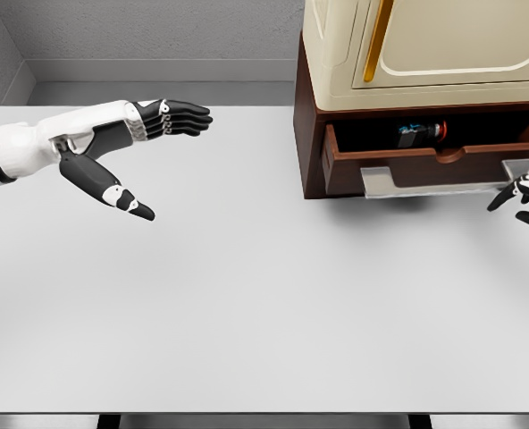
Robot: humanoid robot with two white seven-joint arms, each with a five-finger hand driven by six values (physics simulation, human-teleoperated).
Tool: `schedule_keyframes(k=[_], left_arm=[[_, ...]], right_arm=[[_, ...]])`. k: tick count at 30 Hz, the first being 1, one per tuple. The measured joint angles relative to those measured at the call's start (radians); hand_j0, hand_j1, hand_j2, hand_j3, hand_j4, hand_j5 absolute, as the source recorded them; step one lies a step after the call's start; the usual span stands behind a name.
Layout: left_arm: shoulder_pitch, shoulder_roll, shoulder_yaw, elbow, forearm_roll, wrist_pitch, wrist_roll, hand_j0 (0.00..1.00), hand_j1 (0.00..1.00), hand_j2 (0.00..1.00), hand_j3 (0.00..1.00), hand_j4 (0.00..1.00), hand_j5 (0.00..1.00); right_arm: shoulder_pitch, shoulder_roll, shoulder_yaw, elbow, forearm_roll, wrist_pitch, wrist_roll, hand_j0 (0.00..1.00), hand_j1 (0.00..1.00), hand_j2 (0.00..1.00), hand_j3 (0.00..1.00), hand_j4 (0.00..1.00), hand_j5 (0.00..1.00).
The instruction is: Put the switch into the drawer with left arm, and close the drawer with right arm
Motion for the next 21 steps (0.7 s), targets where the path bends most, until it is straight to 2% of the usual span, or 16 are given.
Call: schedule_keyframes(k=[4, 8, 17, 21], left_arm=[[0.000, 0.000, 0.000, 0.001, 0.000, 0.000, 0.000, 1.00, 1.00, 1.00, 1.00, 1.00, 1.00], [0.000, 0.000, 0.001, 0.001, 0.000, 0.000, 0.000, 1.00, 1.00, 1.00, 1.00, 1.00, 1.00], [0.000, 0.000, 0.001, 0.001, 0.000, 0.000, 0.000, 1.00, 1.00, 1.00, 1.00, 1.00, 1.00], [0.000, 0.000, 0.001, 0.001, 0.000, 0.000, 0.000, 1.00, 1.00, 1.00, 1.00, 1.00, 1.00]], right_arm=[[-0.057, -0.004, 0.033, 0.016, 0.031, -0.017, 0.008, 0.57, 0.57, 0.57, 0.57, 0.57, 0.57], [-0.109, -0.006, 0.084, 0.049, 0.017, -0.013, 0.005, 0.57, 0.57, 0.57, 0.57, 0.57, 0.57], [-0.130, -0.006, 0.123, 0.080, 0.018, -0.009, 0.005, 0.57, 0.57, 0.57, 0.57, 0.57, 0.57], [-0.183, -0.006, 0.152, 0.102, 0.004, -0.002, 0.001, 0.57, 0.57, 0.57, 0.57, 0.57, 0.57]])
